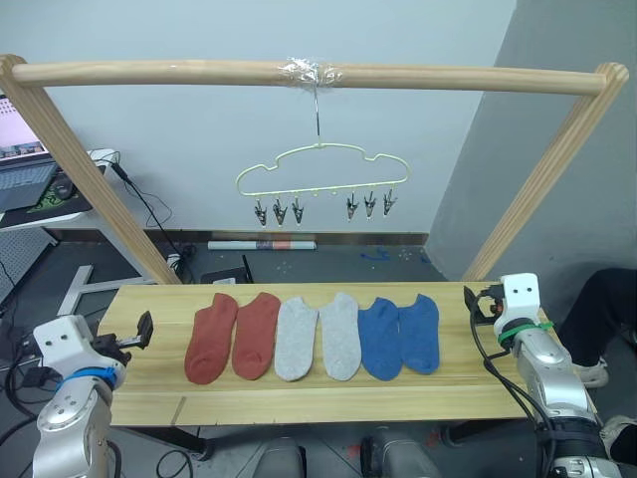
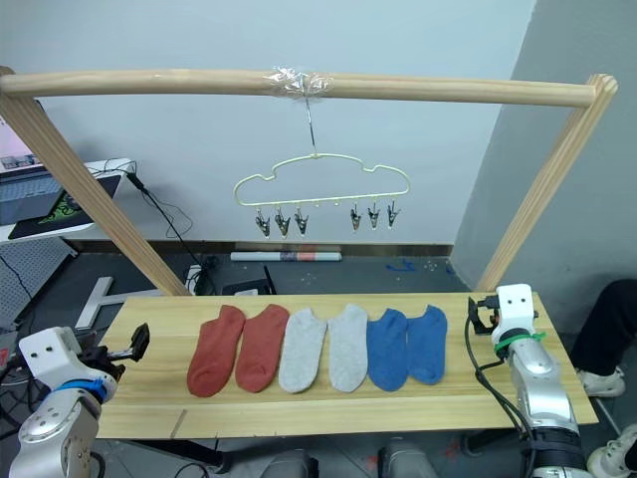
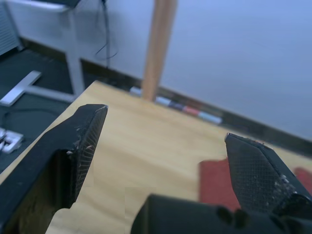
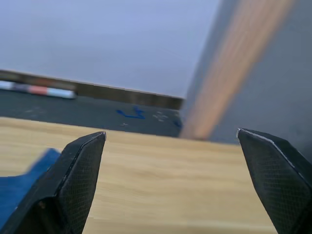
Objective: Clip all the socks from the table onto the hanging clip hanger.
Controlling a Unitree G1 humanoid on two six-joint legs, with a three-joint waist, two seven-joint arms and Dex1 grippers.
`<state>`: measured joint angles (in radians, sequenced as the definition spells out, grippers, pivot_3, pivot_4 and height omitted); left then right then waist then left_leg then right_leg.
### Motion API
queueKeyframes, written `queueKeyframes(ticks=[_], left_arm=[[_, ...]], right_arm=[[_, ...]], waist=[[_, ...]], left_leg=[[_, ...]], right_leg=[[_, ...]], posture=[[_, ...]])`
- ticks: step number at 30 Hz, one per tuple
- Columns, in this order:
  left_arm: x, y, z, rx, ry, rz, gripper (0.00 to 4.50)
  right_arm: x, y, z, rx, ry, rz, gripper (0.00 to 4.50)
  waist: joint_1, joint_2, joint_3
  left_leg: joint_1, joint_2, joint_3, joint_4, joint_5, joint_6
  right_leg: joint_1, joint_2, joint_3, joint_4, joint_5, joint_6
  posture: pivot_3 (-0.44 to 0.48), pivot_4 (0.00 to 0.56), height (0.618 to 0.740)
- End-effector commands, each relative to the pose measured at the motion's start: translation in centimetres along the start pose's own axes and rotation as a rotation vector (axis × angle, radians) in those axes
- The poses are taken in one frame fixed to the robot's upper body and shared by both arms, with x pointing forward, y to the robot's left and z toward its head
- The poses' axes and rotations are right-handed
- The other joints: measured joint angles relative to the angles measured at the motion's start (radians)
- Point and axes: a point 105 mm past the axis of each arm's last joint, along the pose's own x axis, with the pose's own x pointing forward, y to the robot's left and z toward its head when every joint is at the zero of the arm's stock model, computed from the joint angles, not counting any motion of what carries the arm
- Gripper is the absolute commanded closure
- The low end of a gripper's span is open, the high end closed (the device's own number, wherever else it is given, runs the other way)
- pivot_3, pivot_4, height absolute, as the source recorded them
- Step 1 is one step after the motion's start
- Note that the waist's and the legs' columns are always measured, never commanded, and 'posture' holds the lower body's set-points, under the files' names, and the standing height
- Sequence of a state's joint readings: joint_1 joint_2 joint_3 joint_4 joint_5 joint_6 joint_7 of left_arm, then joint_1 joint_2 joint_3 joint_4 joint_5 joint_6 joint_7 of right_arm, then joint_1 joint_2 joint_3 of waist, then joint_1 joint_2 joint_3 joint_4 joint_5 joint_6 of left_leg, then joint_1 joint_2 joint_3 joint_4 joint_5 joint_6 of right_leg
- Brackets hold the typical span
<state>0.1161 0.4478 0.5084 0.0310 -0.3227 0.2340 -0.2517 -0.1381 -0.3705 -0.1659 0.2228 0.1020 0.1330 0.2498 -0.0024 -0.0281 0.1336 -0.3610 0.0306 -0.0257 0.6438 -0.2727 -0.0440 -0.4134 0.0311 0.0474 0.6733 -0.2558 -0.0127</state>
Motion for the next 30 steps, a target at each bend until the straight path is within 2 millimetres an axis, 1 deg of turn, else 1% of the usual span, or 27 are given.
queueKeyframes(ticks=[1,4,5,7,9,10,12,13,16,23,27,29,30], left_arm=[[0.1,-2.8,2.8,0.03,-0.078,-0.113,0.04],[0.3,-4.5,3.4,0.023,-0.079,-0.174,0.04],[0.3,-4.9,3.6,0.024,-0.083,-0.191,0.04],[0.5,-6.3,4.5,0.037,-0.106,-0.239,0.04],[0.7,-7.9,6.0,0.037,-0.155,-0.298,0.45],[0.8,-8.3,6.5,0.035,-0.171,-0.315,0.66],[0.8,-9.5,7.2,0.04,-0.187,-0.365,1.24],[0.8,-10.2,7.4,0.052,-0.193,-0.393,1.62],[1.1,-11.5,8.1,0.063,-0.205,-0.426,2.56],[2.3,-14.3,9.9,0.051,-0.275,-0.439,2.56],[2.9,-16.3,10.4,0.053,-0.295,-0.468,2.56],[3.1,-16.8,10.5,0.053,-0.302,-0.468,2.56],[3.4,-17.2,10.8,0.049,-0.311,-0.464,2.56]], right_arm=[[0.2,0.8,3.3,0.006,-0.095,0.071,0.0],[0.2,1.7,4.3,-0.026,-0.116,0.142,0.0],[0.1,2.0,4.6,-0.031,-0.121,0.163,0.0],[-0.1,3.2,5.5,-0.044,-0.134,0.258,0.0],[-0.3,4.3,6.5,-0.054,-0.157,0.339,0.0],[-0.4,4.5,6.8,-0.055,-0.164,0.359,0.0],[-0.6,5.0,7.6,-0.058,-0.184,0.392,0.0],[-0.7,5.4,8.0,-0.059,-0.196,0.413,0.0],[-1.0,6.4,8.8,-0.049,-0.218,0.469,0.0],[-2.0,10.2,12.4,-0.025,-0.305,0.672,0.0],[-2.6,12.3,14.1,-0.044,-0.33,0.779,0.0],[-2.8,12.9,14.6,-0.04,-0.341,0.809,0.0],[-3.1,13.6,15.1,-0.04,-0.354,0.843,0.0]], waist=[[0.0,0.0,0.005],[0.0,-0.001,0.011],[0.0,-0.001,0.014],[0.0,-0.001,0.018],[0.0,-0.002,0.023],[0.0,-0.002,0.025],[0.0,-0.002,0.029],[0.0,-0.002,0.031],[-0.002,-0.003,0.038],[-0.004,-0.005,0.05],[-0.006,-0.005,0.054],[-0.006,-0.006,0.056],[-0.006,-0.006,0.056]], left_leg=[[0.0,0.0,0.0,0.0,0.0,0.0],[-0.001,0.0,0.0,0.0,0.0,0.0],[-0.001,0.0,0.0,0.0,0.0,0.0],[-0.001,0.0,0.0,0.0,0.0,0.0],[-0.002,0.0,0.0,0.0,0.0,0.0],[-0.003,0.0,-0.001,0.001,0.0,0.0],[-0.004,0.0,-0.001,0.001,0.0,0.0],[-0.004,0.0,0.0,0.001,0.0,0.0],[-0.004,0.0,0.0,0.0,0.0,0.0],[-0.004,0.0,-0.001,0.001,0.0,0.0],[-0.005,0.0,-0.001,0.001,0.0,0.0],[-0.005,-0.001,-0.001,0.001,0.0,0.0],[-0.006,0.0,-0.002,0.001,0.0,0.0]], right_leg=[[0.0,0.0,0.0,0.0,0.0,0.0],[0.0,0.0,0.0,0.0,0.0,0.0],[-0.001,0.0,0.0,0.0,0.0,0.0],[-0.001,0.0,0.0,0.0,0.0,0.0],[-0.004,0.0,0.0,0.0,0.0,0.001],[-0.005,0.0,0.0,0.0,0.0,0.001],[-0.006,0.0,0.0,0.001,0.001,0.001],[-0.006,0.0,0.0,0.001,0.001,0.001],[-0.006,0.0,0.0,0.0,0.001,0.001],[-0.006,0.0,0.0,0.001,0.001,0.002],[-0.006,0.0,0.0,0.0,0.002,0.003],[-0.007,0.0,0.0,0.0,0.002,0.003],[-0.007,0.0,-0.001,0.0,0.001,0.004]], posture=[[0.096,0.125,0.74],[0.089,0.132,0.74],[0.078,0.142,0.74],[0.078,0.142,0.74],[0.063,0.155,0.74],[0.063,0.155,0.74],[0.056,0.16,0.74],[0.056,0.16,0.74],[0.049,0.165,0.74],[0.03,0.178,0.74],[0.021,0.186,0.74],[0.021,0.186,0.74],[0.01,0.196,0.74]])
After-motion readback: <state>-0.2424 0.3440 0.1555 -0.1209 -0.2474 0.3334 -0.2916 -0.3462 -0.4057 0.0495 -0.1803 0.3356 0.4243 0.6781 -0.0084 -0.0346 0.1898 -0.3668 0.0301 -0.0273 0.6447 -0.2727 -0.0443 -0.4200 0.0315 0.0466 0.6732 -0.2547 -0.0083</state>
